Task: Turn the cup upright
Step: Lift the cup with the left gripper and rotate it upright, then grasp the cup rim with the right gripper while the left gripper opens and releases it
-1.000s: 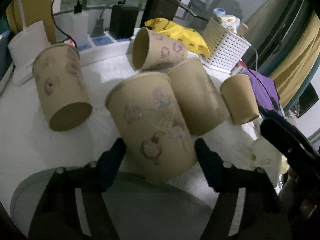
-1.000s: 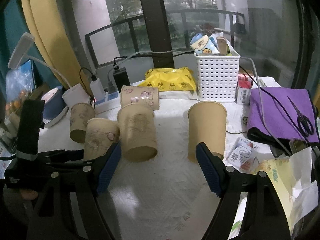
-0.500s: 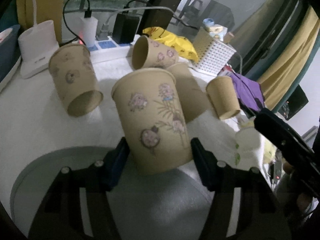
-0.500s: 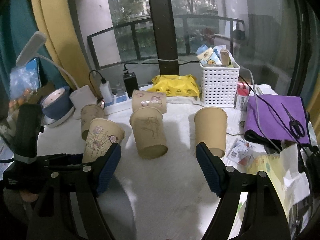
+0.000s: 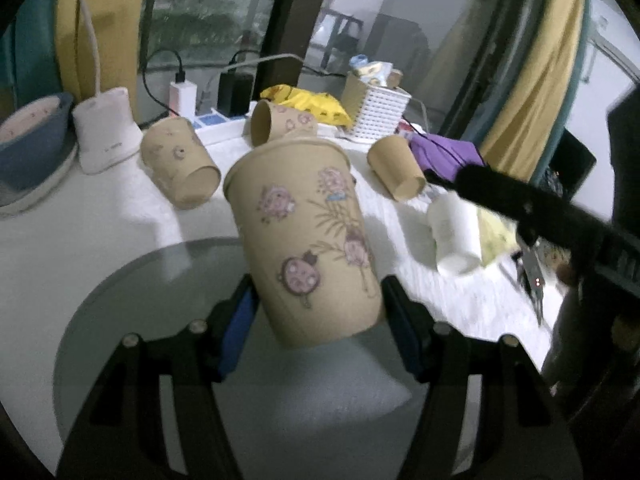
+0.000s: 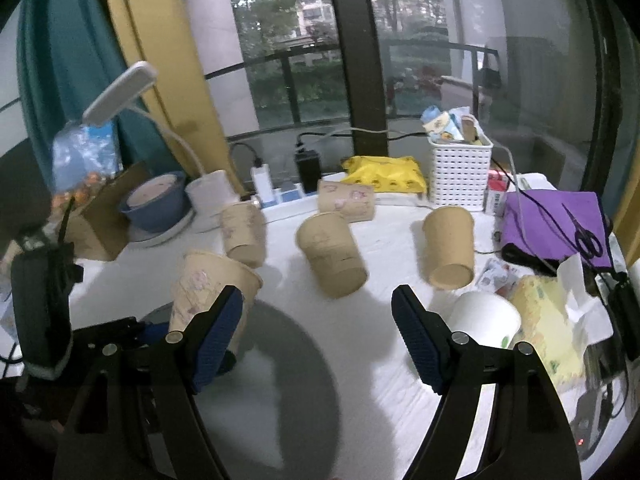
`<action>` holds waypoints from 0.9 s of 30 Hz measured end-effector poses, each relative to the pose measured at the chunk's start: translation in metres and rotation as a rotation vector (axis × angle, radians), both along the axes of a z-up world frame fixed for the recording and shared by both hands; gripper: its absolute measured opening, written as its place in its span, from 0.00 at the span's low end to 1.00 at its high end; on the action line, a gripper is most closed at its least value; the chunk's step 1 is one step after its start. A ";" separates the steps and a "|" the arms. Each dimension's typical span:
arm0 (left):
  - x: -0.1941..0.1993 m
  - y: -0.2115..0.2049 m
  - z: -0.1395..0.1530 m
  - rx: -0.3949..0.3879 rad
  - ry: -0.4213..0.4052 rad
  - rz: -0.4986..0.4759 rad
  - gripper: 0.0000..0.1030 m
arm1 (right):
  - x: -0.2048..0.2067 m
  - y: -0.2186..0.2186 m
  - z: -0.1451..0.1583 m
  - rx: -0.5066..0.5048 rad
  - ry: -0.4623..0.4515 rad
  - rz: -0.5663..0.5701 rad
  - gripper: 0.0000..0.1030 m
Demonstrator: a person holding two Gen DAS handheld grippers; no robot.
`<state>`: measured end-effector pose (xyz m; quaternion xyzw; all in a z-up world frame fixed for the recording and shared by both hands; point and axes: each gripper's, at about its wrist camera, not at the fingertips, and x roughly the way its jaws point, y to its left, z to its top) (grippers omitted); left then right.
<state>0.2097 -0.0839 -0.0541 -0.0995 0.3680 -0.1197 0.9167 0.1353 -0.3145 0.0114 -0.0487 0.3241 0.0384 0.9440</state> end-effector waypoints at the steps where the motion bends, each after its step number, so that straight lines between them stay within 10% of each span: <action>1: -0.007 0.000 0.000 0.017 -0.014 -0.006 0.62 | -0.004 0.005 -0.001 0.005 0.002 0.010 0.78; 27: -0.164 0.009 -0.002 0.104 -0.347 -0.113 0.62 | -0.096 0.102 -0.028 0.157 0.092 0.185 0.78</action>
